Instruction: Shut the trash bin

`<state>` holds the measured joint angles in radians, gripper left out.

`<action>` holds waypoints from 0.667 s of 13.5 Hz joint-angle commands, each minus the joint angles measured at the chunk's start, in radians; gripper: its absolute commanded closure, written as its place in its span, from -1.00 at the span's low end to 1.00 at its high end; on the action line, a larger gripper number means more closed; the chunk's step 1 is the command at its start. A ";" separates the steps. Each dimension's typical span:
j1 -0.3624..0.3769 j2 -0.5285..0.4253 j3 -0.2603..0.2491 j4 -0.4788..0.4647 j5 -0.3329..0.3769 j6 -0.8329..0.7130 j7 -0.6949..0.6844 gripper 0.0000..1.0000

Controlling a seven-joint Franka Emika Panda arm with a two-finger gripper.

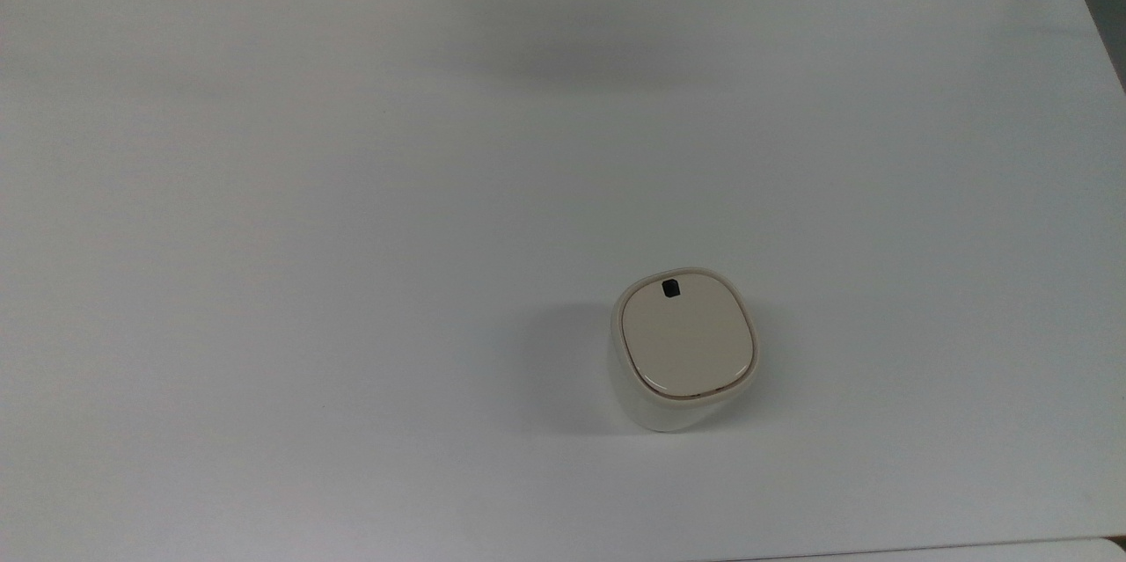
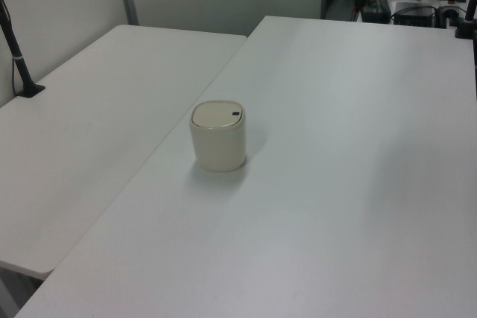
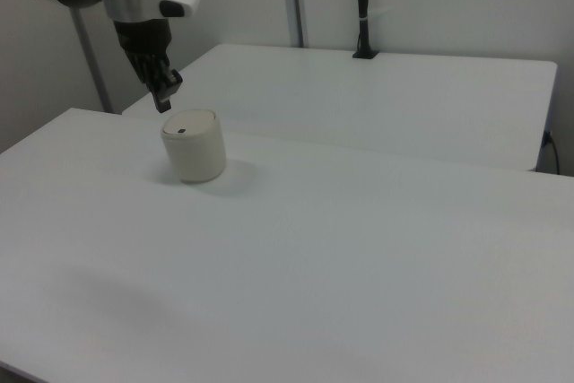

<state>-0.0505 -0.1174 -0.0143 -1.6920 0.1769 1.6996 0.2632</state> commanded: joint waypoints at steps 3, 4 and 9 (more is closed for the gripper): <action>0.017 -0.007 0.002 -0.018 -0.143 -0.012 -0.310 -0.30; 0.026 -0.008 -0.006 -0.017 -0.149 -0.011 -0.314 -0.99; 0.136 0.033 -0.099 0.007 -0.175 -0.024 -0.315 -1.00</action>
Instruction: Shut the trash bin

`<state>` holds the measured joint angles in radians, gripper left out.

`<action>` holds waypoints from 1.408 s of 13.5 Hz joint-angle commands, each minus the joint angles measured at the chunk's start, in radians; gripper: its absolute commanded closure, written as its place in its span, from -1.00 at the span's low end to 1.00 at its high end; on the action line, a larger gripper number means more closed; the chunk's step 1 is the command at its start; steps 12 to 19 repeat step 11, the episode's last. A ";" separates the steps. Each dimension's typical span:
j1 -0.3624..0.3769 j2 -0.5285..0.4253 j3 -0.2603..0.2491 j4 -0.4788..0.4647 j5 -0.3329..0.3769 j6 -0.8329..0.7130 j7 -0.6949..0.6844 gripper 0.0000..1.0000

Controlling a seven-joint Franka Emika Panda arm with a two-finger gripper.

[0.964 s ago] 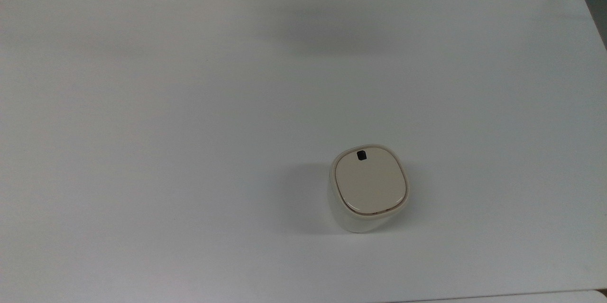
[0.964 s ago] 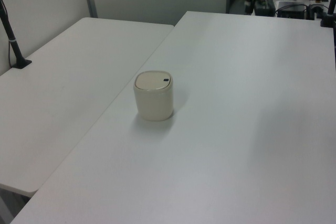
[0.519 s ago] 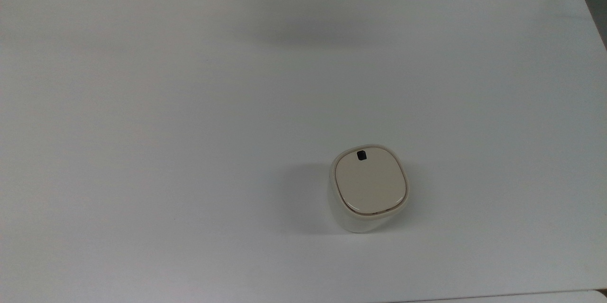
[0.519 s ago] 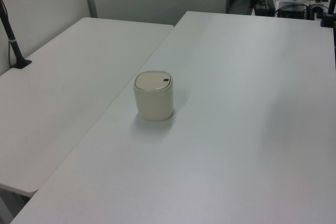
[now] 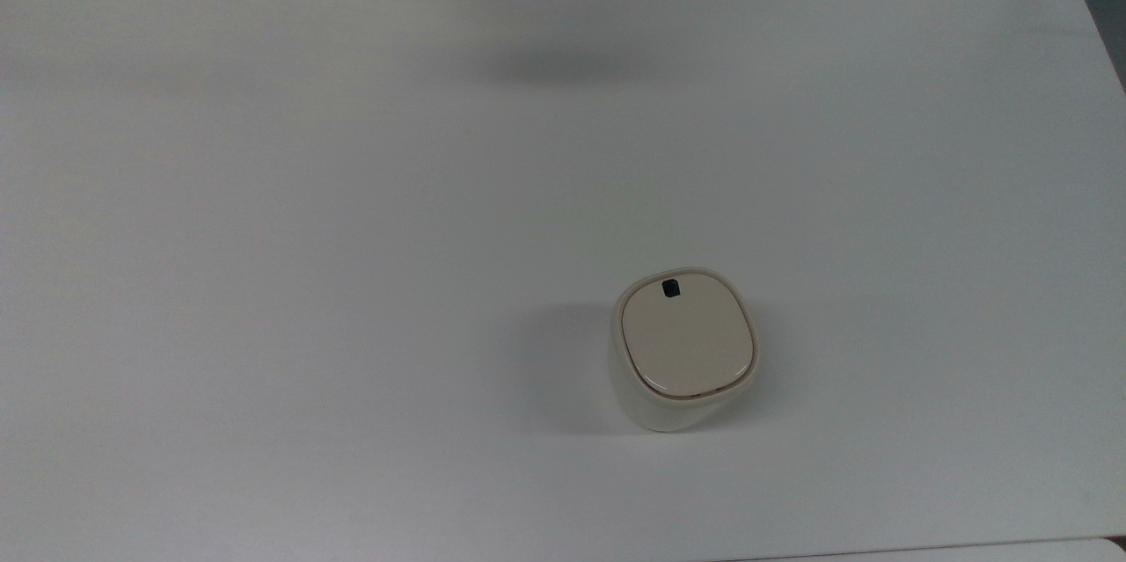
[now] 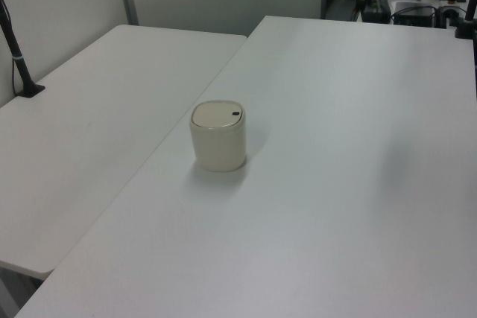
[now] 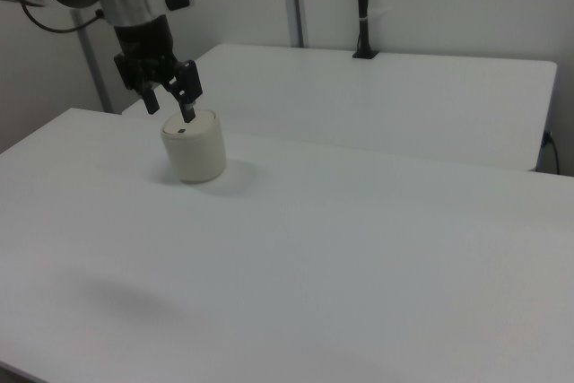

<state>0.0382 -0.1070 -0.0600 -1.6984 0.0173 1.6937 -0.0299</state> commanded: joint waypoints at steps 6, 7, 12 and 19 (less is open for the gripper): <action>0.043 0.063 -0.054 0.034 -0.016 0.012 -0.024 -1.00; 0.043 0.064 -0.055 0.034 -0.016 0.011 -0.024 -1.00; 0.049 0.064 -0.052 0.034 -0.013 0.009 -0.013 -1.00; 0.049 0.064 -0.052 0.034 -0.013 0.009 -0.013 -1.00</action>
